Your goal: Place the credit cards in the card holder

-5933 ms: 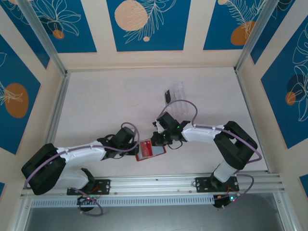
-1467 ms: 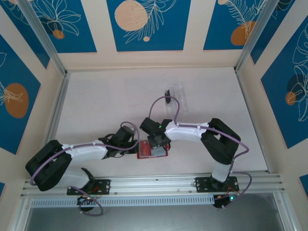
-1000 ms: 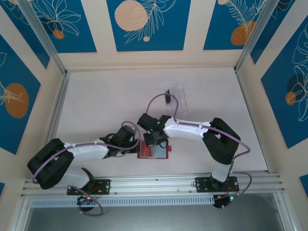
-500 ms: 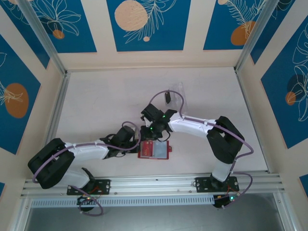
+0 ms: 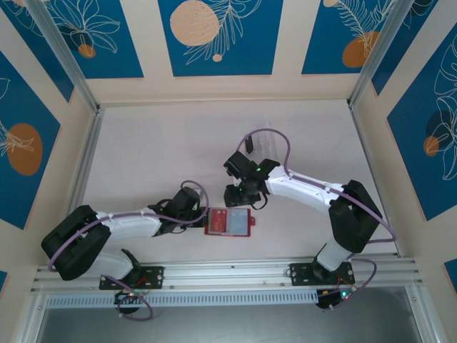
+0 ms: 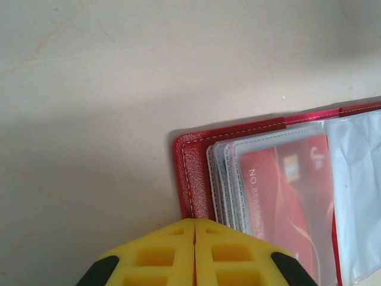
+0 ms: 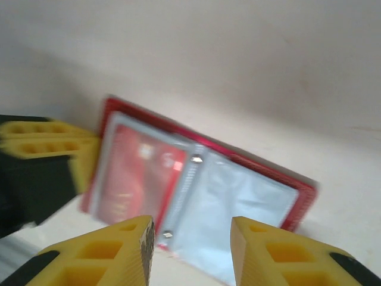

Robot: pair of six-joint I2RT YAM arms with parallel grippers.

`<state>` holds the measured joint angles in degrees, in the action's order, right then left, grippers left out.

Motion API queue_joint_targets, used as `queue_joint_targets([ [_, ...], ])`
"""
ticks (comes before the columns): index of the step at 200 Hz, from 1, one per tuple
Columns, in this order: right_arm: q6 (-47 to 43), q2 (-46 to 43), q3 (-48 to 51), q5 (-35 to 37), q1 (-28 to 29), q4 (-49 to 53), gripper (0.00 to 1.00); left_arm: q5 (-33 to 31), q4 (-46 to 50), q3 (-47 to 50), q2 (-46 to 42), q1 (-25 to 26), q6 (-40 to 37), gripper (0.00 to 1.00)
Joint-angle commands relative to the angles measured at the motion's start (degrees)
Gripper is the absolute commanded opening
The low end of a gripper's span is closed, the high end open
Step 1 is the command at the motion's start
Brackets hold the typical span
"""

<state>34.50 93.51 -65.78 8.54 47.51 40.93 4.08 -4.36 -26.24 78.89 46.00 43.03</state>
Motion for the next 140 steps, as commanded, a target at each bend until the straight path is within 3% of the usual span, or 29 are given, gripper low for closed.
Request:
queue_joint_targets([
  [1,-1.93,3.31,1.09,6.63,0.46,3.81,0.40,1.20,1.80,1.11,1.79,0.79,0.13,0.07],
  [63,-1.38,9.83,1.52,11.40,2.26,2.76,0.39,0.93,2.76,0.84,1.62,0.77,-0.04,0.07],
  [140,0.38,11.70,1.12,14.60,4.41,3.99,0.30,1.02,2.86,0.58,1.97,0.76,-0.05,0.07],
])
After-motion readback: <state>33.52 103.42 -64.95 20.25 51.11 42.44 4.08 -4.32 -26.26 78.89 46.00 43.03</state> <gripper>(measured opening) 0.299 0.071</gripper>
